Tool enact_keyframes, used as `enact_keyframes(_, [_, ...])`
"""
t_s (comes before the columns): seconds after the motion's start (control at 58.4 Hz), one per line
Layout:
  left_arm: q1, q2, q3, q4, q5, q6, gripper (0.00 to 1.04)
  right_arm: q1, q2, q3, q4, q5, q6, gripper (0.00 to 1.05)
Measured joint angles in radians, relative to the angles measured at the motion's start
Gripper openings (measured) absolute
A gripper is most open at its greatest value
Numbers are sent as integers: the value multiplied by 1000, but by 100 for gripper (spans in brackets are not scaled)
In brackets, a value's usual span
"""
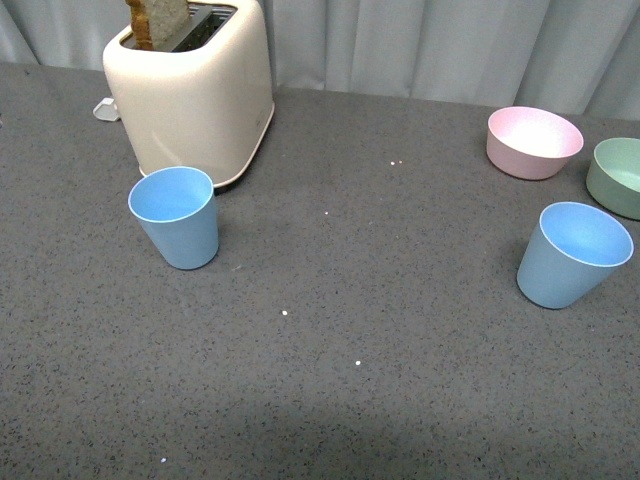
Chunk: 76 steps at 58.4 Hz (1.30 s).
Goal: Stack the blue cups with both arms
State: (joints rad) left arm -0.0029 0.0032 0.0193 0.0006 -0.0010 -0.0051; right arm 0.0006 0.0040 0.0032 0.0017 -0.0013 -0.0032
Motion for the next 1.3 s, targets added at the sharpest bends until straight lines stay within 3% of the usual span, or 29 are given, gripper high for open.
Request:
enact_keyframes(0.89, [-1, 2, 1, -2, -9, 0, 98, 0, 0, 0, 0, 0, 0, 95])
enact_keyframes(0.993, [-102, 180, 82, -187, -317, -144, 98, 0, 0, 0, 0, 0, 0, 95])
enact_keyframes(1.044, [-112, 298, 98, -162, -371, -213, 98, 0, 0, 0, 0, 0, 0, 95])
enact_keyframes(1.112, [-108, 438, 120, -74, -367, -257, 98, 0, 0, 0, 0, -1, 0, 95])
enact_keyframes(1.301, [-74, 847, 245, 179, -231, -331, 98, 0, 0, 0, 0, 0, 0, 95])
